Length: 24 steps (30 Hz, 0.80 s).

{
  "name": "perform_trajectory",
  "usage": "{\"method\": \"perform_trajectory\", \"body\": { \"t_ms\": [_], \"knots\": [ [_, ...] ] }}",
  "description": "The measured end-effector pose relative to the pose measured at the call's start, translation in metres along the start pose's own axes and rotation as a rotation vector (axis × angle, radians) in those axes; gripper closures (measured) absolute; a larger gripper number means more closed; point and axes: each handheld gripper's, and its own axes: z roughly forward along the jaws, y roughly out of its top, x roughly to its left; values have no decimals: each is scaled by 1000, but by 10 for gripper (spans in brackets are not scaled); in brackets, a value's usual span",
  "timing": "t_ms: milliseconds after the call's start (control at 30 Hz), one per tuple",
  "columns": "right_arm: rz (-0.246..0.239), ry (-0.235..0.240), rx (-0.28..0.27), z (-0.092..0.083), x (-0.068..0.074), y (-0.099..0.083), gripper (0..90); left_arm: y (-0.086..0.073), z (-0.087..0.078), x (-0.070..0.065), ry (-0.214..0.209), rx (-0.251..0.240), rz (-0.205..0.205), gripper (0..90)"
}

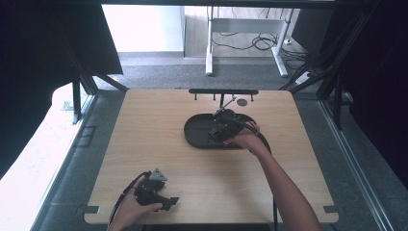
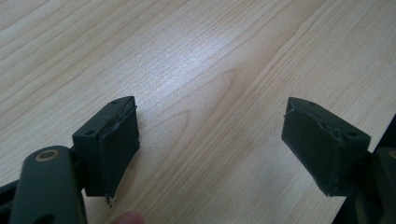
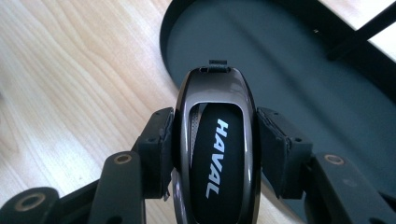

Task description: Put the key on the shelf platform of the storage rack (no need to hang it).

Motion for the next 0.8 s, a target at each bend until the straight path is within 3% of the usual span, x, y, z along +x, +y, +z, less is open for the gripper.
{"method": "perform_trajectory", "body": {
  "t_ms": [200,800],
  "knots": [
    [15,-9,-9,1,-9,5,497,0,-1,0,0,-6,-11,192],
    [14,-50,24,43,-35,2,496,-1,-2,2,0,-9,-19,192]
  ]
}}
